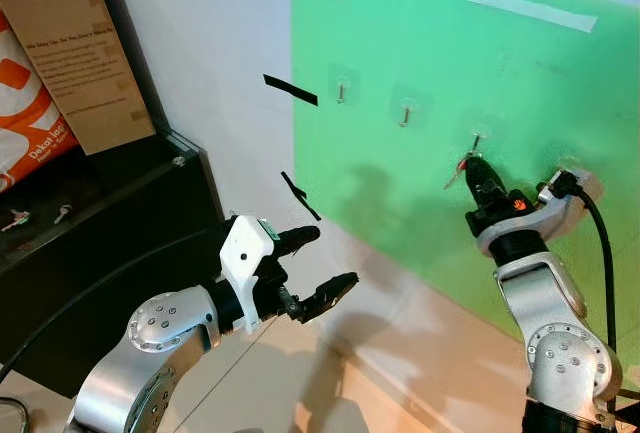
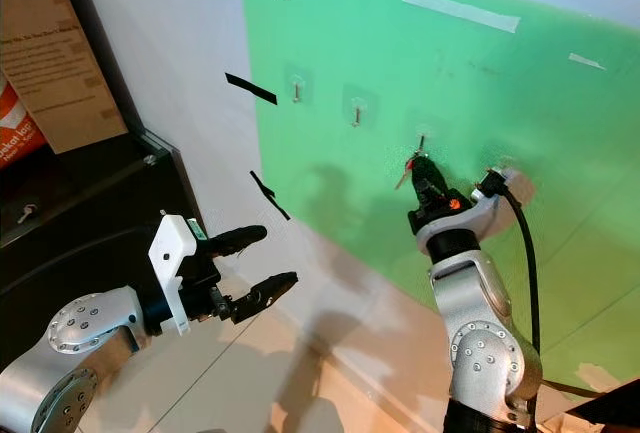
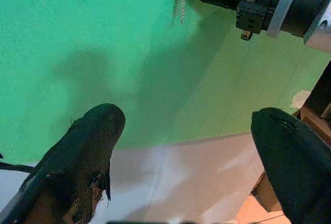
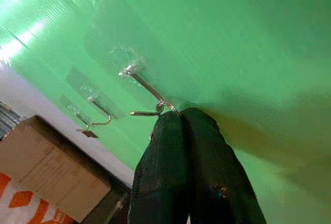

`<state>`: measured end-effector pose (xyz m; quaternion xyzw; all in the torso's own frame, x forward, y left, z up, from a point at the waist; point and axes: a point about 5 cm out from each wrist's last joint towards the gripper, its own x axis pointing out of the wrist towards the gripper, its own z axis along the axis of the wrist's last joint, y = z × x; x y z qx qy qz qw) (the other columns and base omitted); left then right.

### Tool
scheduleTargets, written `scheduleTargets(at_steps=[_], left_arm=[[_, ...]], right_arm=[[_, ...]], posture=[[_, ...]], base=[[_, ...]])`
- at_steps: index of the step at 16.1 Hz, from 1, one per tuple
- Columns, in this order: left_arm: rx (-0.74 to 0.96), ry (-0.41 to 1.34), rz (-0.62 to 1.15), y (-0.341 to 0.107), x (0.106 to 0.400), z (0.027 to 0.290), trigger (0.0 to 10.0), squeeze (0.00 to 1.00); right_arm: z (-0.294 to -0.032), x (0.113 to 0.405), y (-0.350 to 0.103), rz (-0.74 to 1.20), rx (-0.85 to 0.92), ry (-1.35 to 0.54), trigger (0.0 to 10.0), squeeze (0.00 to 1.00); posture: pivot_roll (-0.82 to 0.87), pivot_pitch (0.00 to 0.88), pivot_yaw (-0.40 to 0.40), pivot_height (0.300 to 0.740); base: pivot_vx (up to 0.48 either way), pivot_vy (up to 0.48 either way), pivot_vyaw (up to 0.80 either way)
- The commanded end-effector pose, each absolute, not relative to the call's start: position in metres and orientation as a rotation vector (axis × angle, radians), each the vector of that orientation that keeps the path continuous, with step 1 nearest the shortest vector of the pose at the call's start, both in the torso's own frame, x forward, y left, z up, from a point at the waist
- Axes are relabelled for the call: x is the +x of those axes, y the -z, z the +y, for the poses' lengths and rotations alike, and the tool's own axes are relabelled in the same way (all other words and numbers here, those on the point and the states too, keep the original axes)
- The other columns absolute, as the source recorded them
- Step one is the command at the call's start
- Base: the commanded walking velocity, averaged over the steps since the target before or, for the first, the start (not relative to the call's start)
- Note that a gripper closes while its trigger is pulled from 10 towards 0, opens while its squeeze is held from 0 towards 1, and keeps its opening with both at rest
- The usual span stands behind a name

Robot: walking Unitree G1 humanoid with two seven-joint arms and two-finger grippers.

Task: Hang keys on a hook

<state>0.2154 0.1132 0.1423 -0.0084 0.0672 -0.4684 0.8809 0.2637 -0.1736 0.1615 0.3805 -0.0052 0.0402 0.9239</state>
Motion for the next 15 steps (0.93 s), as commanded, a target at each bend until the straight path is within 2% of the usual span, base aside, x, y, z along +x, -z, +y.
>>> scheduleTargets(at_steps=[1, 11, 12, 13, 15], left_arm=[[-0.005, 1.002, 0.132, -0.147, 0.214, 0.112, 10.0, 0.11], [-0.015, 1.016, 0.080, -0.157, 0.218, 0.108, 10.0, 0.11], [-0.015, 1.016, 0.077, -0.158, 0.218, 0.108, 10.0, 0.11], [-0.021, 1.010, 0.062, -0.160, 0.219, 0.108, 10.0, 0.11], [-0.027, 1.002, 0.046, -0.163, 0.221, 0.108, 10.0, 0.11]], right_arm=[[-0.174, 0.263, -0.157, 0.024, 0.800, -0.073, 10.0, 0.00], [-0.168, 0.260, -0.149, 0.073, 0.710, -0.098, 10.0, 0.00], [-0.168, 0.260, -0.149, 0.070, 0.707, -0.101, 10.0, 0.17], [-0.168, 0.259, -0.147, 0.069, 0.682, -0.092, 10.0, 1.00], [-0.168, 0.258, -0.146, 0.052, 0.682, -0.102, 10.0, 1.00]], posture=[[-0.01, 0.000, 0.000, 0.740], [-0.01, 0.000, 0.006, 0.740], [-0.01, 0.000, 0.006, 0.740], [-0.01, 0.000, 0.006, 0.740], [-0.01, 0.000, 0.006, 0.740]], base=[[0.000, 0.000, 0.00], [0.000, 0.000, 0.00], [0.000, 0.000, 0.00], [0.000, 0.000, 0.00], [0.000, 0.000, 0.00]])
